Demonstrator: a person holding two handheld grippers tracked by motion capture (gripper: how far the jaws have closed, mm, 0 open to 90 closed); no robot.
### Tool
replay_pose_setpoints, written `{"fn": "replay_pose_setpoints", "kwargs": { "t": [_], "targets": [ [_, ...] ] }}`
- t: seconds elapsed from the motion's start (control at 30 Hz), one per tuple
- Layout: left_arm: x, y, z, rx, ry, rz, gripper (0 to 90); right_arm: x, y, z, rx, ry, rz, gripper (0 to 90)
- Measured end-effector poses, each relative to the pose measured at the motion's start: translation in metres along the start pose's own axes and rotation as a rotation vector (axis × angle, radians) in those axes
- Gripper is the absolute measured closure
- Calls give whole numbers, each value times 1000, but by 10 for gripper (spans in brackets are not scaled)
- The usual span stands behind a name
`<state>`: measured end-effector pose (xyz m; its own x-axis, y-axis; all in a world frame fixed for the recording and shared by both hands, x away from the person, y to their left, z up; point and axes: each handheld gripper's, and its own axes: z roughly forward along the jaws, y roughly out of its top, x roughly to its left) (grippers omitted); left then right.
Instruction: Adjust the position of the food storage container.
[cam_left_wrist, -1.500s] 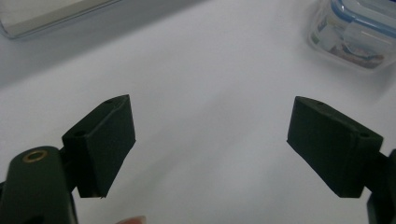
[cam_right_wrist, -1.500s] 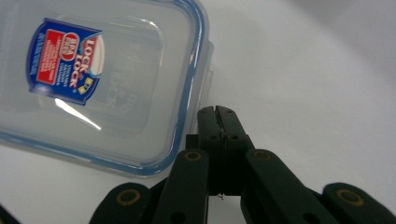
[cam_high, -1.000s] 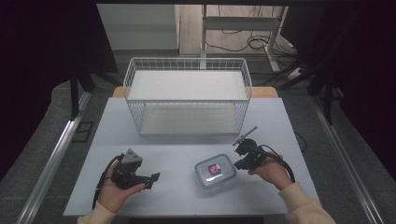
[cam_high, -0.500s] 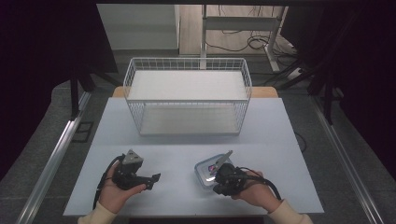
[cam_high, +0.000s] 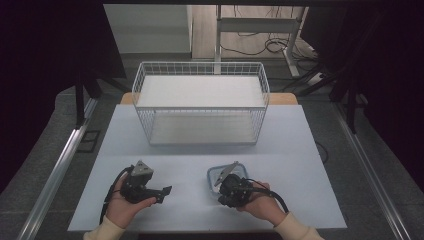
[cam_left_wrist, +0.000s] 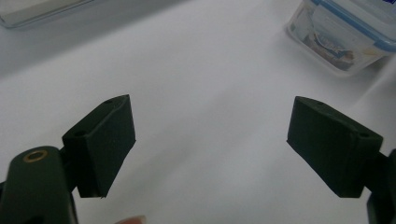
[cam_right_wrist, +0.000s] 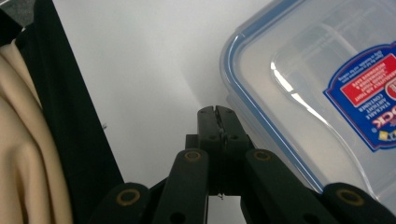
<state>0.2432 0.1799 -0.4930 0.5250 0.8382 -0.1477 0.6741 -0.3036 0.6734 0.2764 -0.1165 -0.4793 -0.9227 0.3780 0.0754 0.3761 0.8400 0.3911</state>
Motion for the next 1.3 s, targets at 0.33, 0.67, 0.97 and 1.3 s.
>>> {"fn": "replay_pose_setpoints", "kwargs": {
  "t": [0.33, 0.67, 0.97, 1.3],
  "targets": [
    [0, 0, 0, -2, 3, -3, 154, 0, -7, -17, -59, 3, 15, 895],
    [1, 0, 1, -4, 7, -8, 154, -54, -53, -71, -178, -171, 193, 894],
    [1, 0, 4, -2, 11, -15, 155, -92, -82, -33, -158, -162, 334, 894],
    [1, -1, 4, -3, 4, -15, 155, -80, -67, -19, -152, -132, 297, 894]
  ]
}}
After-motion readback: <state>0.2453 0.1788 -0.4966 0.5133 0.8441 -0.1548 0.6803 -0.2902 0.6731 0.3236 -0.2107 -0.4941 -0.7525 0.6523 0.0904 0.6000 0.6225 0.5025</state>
